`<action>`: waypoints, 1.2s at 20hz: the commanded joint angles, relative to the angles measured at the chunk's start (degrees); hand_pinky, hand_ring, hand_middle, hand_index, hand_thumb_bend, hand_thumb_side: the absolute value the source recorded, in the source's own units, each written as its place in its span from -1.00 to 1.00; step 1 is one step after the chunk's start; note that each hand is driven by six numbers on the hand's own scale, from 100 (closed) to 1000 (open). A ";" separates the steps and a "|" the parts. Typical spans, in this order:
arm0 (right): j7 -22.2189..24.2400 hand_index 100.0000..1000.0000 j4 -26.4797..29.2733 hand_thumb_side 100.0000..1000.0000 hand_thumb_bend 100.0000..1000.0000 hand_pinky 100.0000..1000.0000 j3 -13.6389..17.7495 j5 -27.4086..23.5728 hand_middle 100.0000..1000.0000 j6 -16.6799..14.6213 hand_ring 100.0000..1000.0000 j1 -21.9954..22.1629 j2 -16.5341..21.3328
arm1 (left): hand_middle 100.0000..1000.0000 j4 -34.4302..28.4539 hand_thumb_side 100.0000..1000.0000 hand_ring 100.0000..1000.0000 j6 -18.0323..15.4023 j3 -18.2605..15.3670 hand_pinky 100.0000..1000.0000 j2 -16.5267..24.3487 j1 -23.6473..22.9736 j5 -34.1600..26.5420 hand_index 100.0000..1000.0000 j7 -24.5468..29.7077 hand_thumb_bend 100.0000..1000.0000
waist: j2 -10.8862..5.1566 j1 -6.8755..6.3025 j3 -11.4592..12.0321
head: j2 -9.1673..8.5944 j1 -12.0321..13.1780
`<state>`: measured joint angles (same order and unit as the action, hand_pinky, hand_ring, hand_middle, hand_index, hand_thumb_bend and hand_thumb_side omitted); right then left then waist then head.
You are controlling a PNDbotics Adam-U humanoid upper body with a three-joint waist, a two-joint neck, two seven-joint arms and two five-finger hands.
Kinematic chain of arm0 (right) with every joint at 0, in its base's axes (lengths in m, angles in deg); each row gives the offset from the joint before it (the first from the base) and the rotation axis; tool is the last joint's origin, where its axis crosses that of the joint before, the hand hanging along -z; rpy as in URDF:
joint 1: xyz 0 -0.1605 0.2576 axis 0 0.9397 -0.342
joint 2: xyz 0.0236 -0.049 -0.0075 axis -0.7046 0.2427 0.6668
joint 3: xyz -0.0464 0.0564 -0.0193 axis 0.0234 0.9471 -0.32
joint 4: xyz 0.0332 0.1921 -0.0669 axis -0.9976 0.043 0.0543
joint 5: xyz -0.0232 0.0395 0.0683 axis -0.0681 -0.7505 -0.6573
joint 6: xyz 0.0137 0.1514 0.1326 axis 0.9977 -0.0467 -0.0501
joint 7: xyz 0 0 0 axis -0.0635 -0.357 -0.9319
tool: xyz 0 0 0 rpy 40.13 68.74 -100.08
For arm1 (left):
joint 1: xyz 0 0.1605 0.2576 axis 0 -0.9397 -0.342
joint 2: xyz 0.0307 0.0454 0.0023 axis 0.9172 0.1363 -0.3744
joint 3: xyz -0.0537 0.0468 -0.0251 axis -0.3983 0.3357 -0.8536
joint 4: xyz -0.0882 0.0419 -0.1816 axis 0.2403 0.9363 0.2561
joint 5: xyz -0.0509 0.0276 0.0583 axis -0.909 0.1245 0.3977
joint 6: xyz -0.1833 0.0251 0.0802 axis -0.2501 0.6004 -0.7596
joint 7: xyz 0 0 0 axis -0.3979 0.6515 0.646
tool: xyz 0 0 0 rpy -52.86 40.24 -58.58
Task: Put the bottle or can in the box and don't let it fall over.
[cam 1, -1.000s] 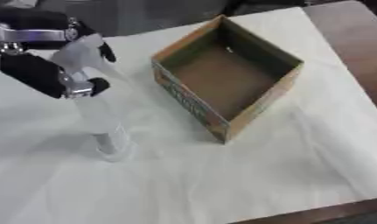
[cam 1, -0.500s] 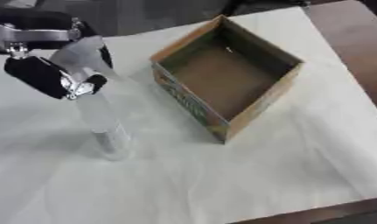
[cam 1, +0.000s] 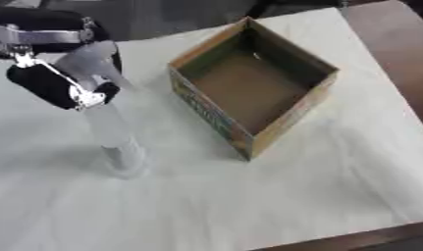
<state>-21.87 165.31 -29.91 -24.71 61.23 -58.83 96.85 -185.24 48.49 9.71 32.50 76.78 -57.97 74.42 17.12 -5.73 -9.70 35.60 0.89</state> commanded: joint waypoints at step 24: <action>-0.24 0.97 0.23 0.14 -1.00 1.00 0.49 -0.16 1.00 0.27 1.00 -0.21 1.67 | -0.56 -2.02 -0.61 -1.00 3.00 -2.98 -1.00 2.73 2.23 -6.34 -0.51 -1.68 -1.00 | -2.44 0.22 0.20 | 0.33 -0.35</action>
<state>-21.96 165.24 -29.89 -24.75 61.37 -58.78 96.86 -186.29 51.16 8.31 32.94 77.74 -63.39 72.82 16.07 -5.75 -9.51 35.74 0.66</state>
